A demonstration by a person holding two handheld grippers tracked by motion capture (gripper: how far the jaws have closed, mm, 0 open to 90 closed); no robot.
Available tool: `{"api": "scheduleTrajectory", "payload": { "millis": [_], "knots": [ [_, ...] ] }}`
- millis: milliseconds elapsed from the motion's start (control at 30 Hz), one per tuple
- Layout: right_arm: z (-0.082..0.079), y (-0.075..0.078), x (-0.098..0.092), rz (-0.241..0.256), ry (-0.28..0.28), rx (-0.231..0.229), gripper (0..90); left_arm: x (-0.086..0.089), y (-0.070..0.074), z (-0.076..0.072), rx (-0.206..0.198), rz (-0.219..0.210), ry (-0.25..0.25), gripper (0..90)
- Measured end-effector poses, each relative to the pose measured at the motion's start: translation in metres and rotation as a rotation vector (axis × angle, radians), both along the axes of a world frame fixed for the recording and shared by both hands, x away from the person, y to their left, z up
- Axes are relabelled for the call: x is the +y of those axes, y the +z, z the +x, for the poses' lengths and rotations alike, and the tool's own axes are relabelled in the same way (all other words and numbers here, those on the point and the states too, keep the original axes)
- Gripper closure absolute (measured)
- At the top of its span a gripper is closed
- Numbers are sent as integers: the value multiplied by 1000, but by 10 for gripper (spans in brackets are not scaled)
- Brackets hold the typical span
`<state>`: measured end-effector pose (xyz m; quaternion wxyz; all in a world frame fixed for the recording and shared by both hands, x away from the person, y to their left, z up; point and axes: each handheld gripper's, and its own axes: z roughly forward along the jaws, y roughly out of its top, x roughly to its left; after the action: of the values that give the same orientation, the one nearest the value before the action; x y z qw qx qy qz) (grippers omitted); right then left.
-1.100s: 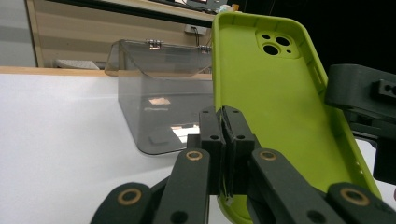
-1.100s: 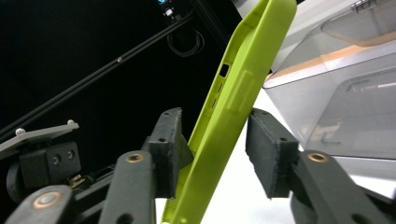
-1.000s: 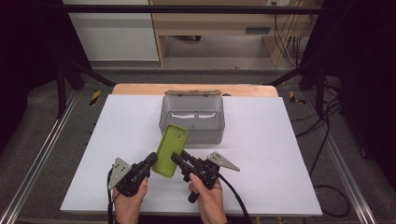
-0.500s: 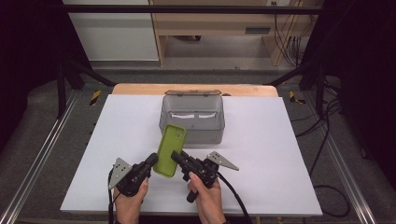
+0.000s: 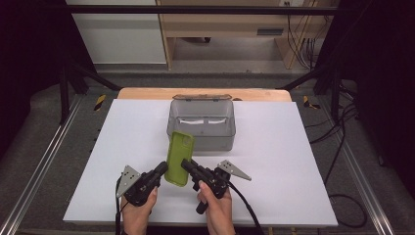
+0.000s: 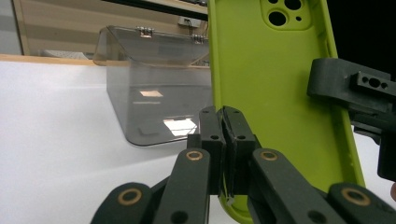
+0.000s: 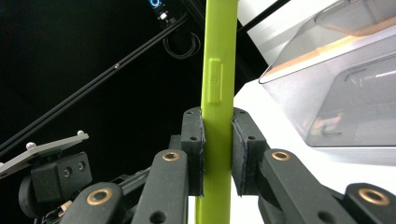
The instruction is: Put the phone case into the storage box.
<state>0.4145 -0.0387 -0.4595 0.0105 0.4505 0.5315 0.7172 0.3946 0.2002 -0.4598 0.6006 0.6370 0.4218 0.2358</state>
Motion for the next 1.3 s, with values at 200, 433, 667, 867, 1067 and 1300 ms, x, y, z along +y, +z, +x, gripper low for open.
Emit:
{"api": "scheduleTrajectory", "payload": {
  "millis": [200, 433, 667, 867, 1067, 1300],
  "knots": [
    [0, -1, -7, -17, -35, 12, 771, 0, 1, 0, -5, -38, 10, 685],
    [-8, 0, -48, -8, -142, 47, 771, 27, 21, 10, -91, -27, 32, 359],
    [-14, 4, -90, -5, -240, 57, 770, 61, 19, 15, -86, 27, 97, 192],
    [-16, 4, -117, -53, -290, 74, 770, 78, 16, 5, -85, 31, 137, 81],
    [-16, 14, -140, -101, -314, 68, 770, 88, 9, 6, -67, 25, 143, 54],
    [-9, 17, -164, -127, -327, 85, 771, 98, 4, 10, -51, 8, 149, 37]
  ]
}}
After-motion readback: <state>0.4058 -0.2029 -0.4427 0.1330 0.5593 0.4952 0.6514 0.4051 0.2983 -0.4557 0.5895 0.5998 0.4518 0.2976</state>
